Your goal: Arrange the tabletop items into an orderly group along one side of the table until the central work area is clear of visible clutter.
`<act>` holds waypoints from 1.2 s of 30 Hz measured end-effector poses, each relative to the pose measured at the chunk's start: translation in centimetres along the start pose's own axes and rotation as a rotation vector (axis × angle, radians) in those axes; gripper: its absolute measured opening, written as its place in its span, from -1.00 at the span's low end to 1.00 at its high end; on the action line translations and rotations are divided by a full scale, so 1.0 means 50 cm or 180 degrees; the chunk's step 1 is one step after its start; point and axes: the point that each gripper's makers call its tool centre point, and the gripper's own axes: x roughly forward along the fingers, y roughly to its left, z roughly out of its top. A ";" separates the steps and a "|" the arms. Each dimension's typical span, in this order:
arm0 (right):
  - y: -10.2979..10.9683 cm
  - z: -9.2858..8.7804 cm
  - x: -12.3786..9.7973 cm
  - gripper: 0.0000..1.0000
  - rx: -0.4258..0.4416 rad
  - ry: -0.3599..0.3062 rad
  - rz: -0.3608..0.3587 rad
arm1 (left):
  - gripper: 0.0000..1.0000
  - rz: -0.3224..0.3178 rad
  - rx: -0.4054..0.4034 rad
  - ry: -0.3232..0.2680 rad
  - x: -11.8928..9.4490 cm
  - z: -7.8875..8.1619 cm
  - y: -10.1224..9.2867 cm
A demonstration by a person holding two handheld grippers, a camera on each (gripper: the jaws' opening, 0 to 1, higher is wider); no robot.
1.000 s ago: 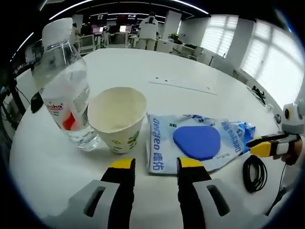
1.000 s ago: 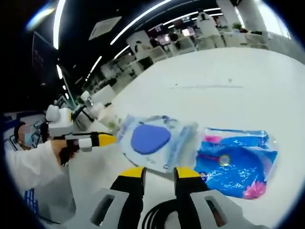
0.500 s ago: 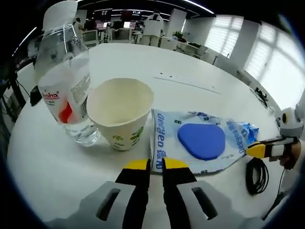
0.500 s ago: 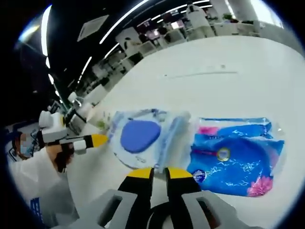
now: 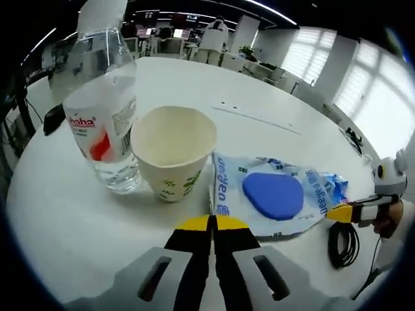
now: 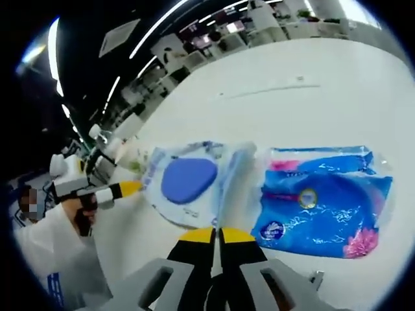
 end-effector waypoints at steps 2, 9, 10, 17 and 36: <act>0.001 0.003 -0.002 -1.00 0.0065 -0.0047 -0.0018 | -1.00 0.0022 -0.0151 -0.0142 -0.003 0.013 0.005; -0.009 -0.005 -0.001 -1.00 0.0375 -0.0024 -0.0054 | -1.00 0.0025 -0.0279 -0.0107 -0.009 -0.001 0.003; -0.012 -0.007 0.000 -1.00 0.0397 -0.0020 -0.0064 | -1.00 0.0020 -0.0284 -0.0107 -0.010 -0.003 0.002; 0.002 -0.001 -0.004 -1.00 0.0450 -0.0074 0.0014 | -1.00 -0.0015 -0.0310 -0.0181 -0.039 0.002 -0.031; 0.015 -0.010 -0.026 -0.74 -0.0008 -0.0135 0.0049 | -0.38 0.0004 0.0919 -0.0125 0.008 0.027 -0.100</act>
